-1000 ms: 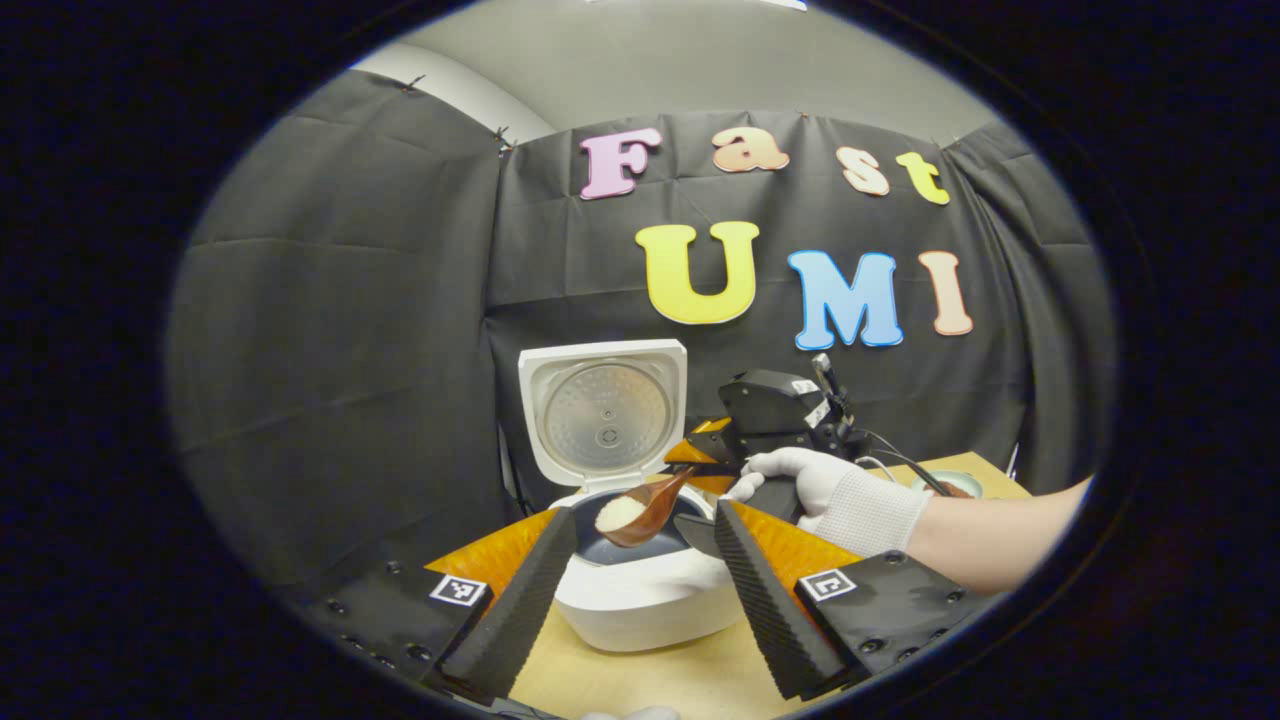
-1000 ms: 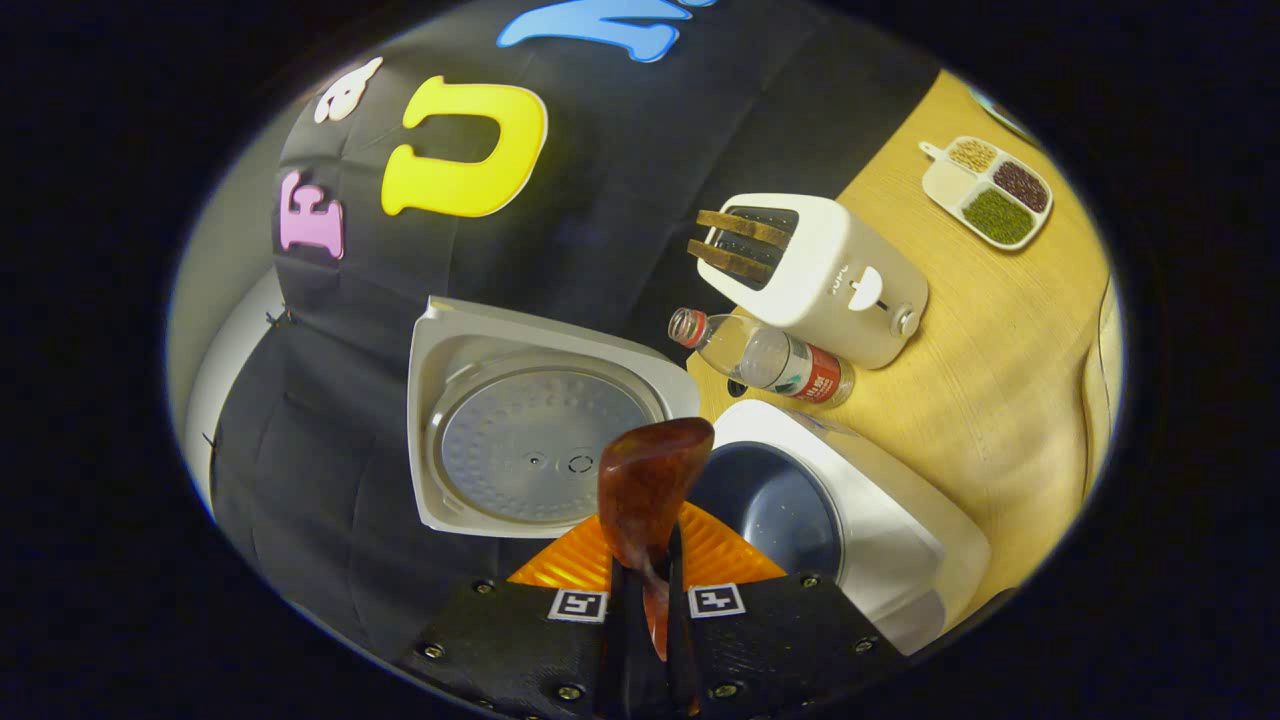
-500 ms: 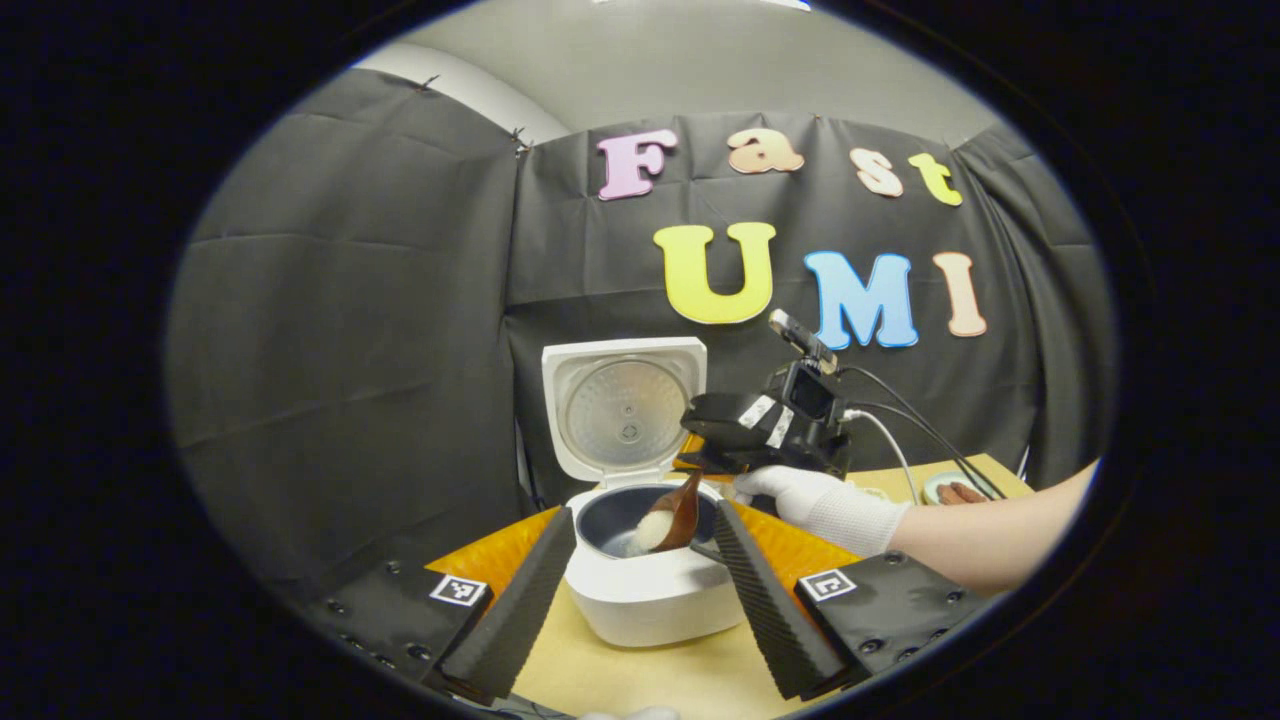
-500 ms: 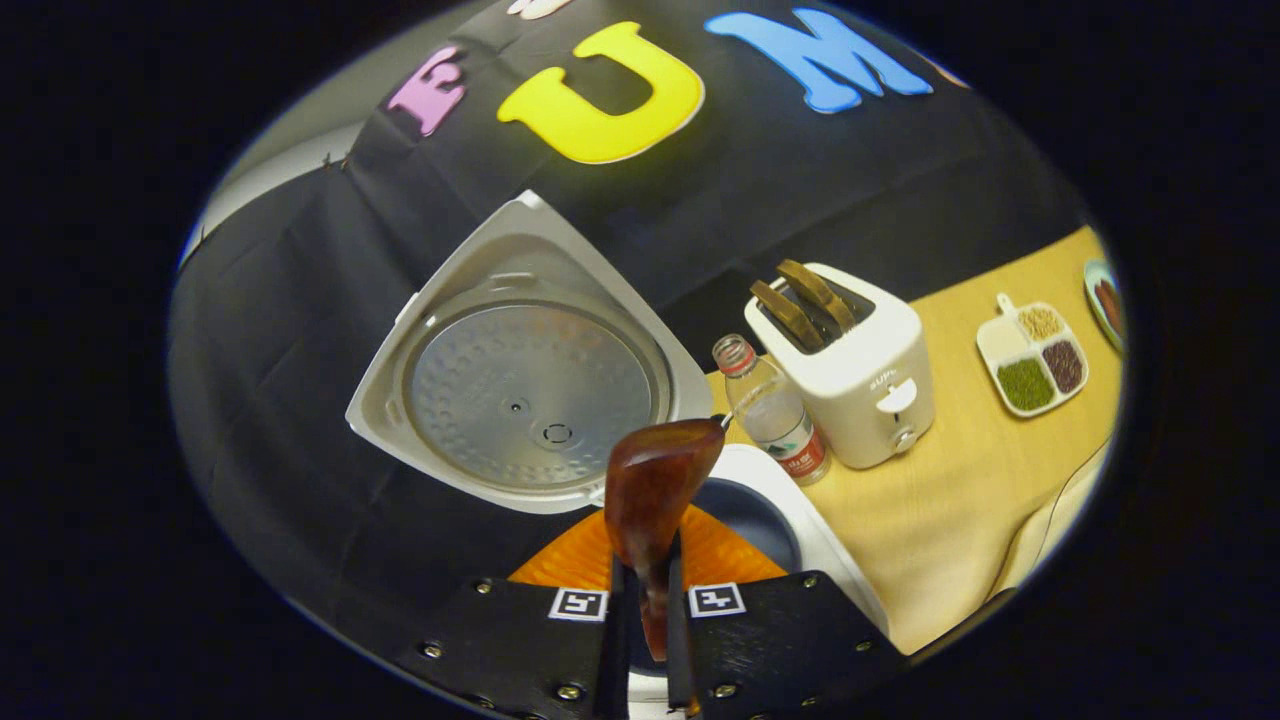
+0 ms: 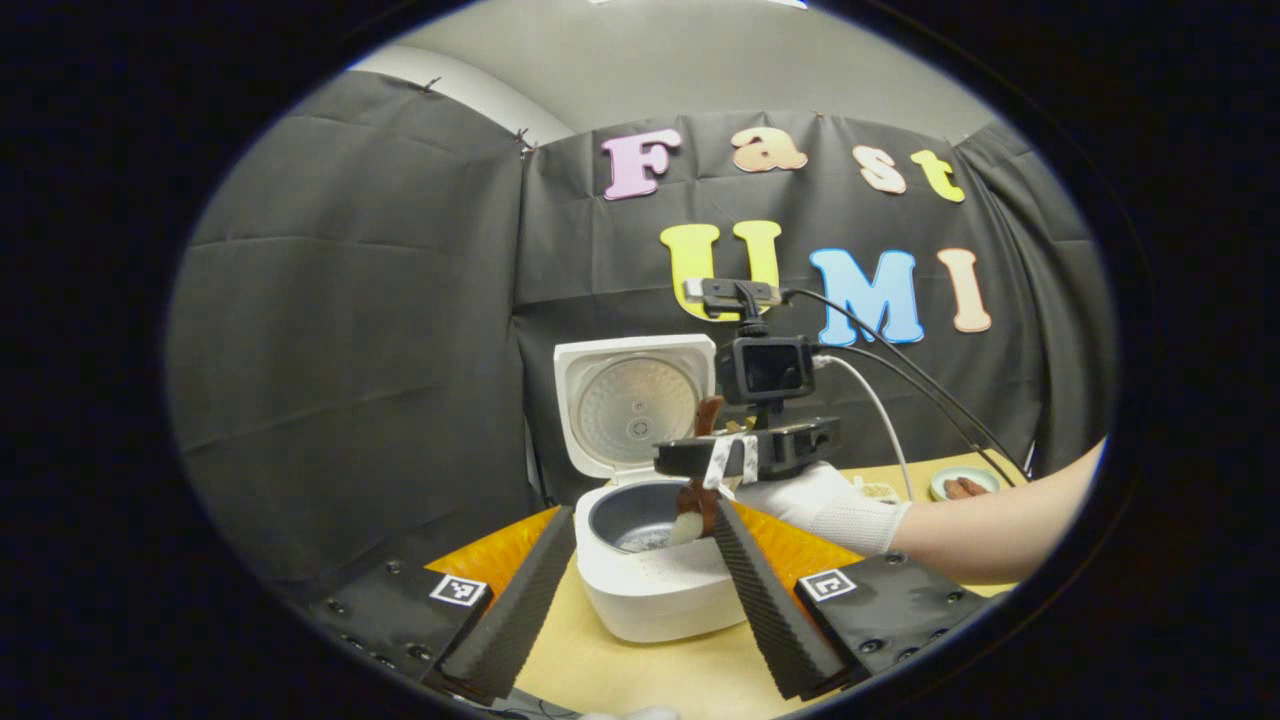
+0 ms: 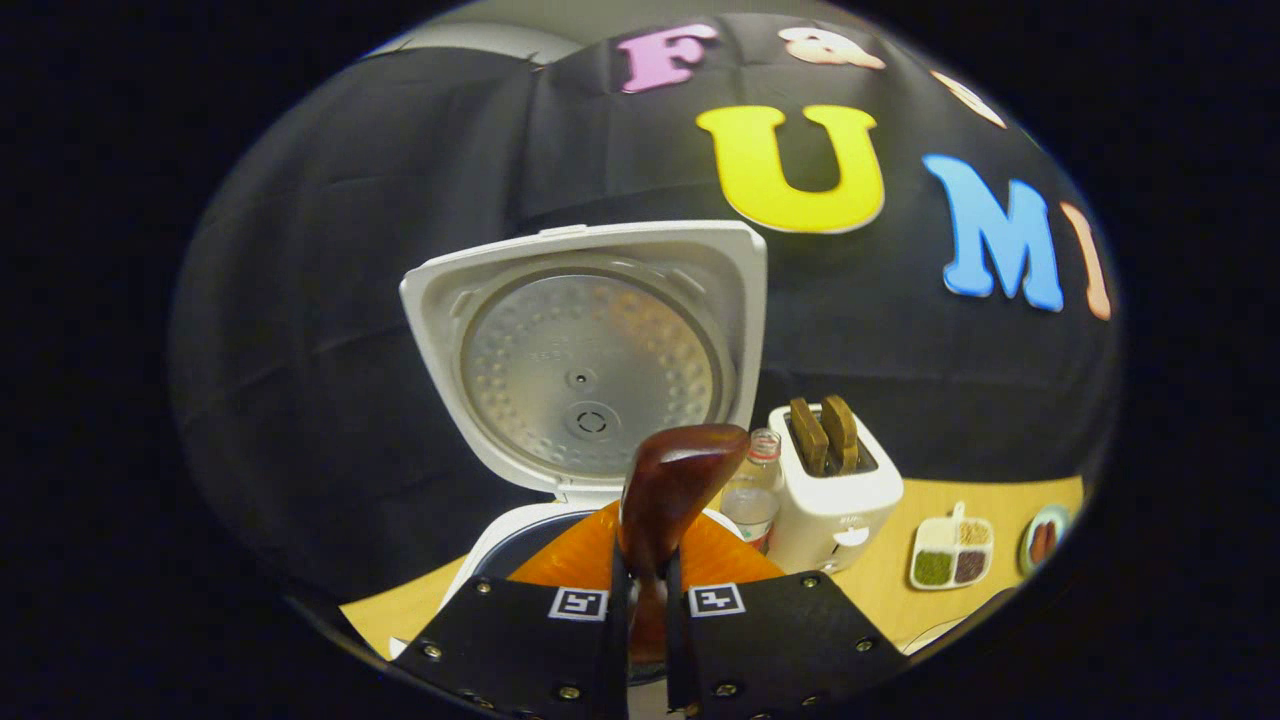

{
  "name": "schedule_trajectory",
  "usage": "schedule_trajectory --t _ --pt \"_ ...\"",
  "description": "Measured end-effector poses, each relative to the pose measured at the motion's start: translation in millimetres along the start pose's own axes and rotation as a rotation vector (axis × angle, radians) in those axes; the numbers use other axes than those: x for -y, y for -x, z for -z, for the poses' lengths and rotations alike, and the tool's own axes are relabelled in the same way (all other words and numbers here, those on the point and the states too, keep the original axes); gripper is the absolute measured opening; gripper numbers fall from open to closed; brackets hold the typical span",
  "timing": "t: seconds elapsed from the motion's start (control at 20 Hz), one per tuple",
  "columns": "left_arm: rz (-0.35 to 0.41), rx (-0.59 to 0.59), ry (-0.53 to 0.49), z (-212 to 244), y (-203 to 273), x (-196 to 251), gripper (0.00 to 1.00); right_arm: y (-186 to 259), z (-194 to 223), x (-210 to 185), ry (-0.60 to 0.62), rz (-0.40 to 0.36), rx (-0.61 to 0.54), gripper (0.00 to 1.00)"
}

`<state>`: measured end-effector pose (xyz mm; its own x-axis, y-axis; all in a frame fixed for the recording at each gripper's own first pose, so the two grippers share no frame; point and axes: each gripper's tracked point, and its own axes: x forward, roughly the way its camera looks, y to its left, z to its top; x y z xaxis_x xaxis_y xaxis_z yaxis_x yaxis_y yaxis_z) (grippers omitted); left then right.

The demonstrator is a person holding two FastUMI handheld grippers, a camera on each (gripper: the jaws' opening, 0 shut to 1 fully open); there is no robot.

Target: Close the left gripper, press the button to open the rice cooker; take a wooden spoon from the chopstick holder with the right hand, scoop a spoonful of rice and pour it into the rice cooker, then put the wooden spoon back into the chopstick holder.

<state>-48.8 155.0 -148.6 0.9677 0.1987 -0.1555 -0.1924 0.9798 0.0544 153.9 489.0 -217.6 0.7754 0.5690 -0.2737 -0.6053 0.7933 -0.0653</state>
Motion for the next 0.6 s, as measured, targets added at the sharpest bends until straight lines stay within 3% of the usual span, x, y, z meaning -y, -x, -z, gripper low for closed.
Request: schedule_trajectory --t 0.25,0.5,0.6 --pt "-0.001 -0.007 -0.007 3 0 -2 0.99 4 -4 -14 0.268 -0.01 0.047 0.15" --pt "-0.003 0.002 0.0 -1 0 -1 0.99 19 -14 -21 0.367 -0.003 0.076 0.15" --pt "-0.002 -0.001 0.0 0 0 -1 0.98 21 -16 -22 0.349 -0.012 0.081 0.15"
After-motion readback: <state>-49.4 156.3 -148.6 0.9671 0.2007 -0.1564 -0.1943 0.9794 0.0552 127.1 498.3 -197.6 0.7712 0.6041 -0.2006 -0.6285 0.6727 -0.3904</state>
